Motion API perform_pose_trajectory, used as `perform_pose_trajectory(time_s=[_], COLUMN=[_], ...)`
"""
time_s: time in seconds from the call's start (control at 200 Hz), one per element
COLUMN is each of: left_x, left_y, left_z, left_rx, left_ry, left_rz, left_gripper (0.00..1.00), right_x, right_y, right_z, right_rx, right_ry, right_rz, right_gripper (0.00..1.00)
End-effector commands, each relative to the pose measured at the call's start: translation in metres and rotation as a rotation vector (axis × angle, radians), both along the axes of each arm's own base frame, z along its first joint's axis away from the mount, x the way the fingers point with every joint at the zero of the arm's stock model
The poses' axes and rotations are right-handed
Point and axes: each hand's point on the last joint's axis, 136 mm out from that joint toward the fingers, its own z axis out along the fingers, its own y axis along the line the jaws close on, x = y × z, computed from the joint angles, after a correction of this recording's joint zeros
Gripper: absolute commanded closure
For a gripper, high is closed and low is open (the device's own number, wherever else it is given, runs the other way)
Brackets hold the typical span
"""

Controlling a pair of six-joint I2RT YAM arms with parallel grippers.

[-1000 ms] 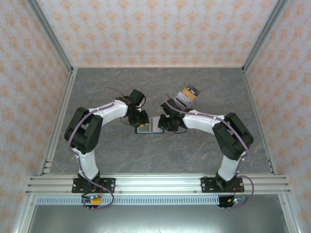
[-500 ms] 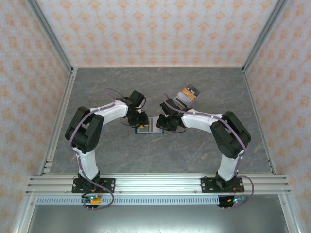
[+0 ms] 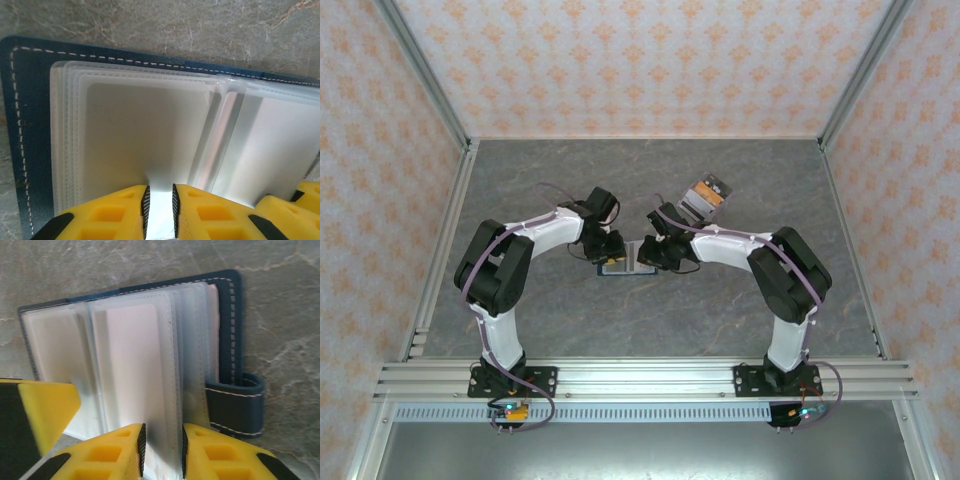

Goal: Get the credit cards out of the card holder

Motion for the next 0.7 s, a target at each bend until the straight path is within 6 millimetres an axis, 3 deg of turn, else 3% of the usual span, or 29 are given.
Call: perform_pose_trajectory(time_s=[0.0,0.185,0.36,0.696], left_x=[-0.009,0.004,0.015,0.011], left_y=[0.009,0.008,0.03,0.083], left_z=[-0.011,0.017,0.046,0.055], left_rx=[0.043,-0.025,-0.053,0.023], left_ry=[0.033,-0.014,-0.073,-0.095], left_rz=[-0.008,0.007,0.069,0.192], left_gripper=[0.77,0.76,0.69,0.54], right_x=[0.007,0.007,0.011,0.018], right_y=[0.018,0.031,0.042,0.077], right_z=[0.018,0.032,0.043,0.053], right_rx=[0.095,0.171,0.223,0.323], right_ry=[-0.042,-0.053,-0.059,-0.044], right_rz=[0.028,0.054,0.071,0.127], right_gripper=[0.73,0.73,0.72,0.71])
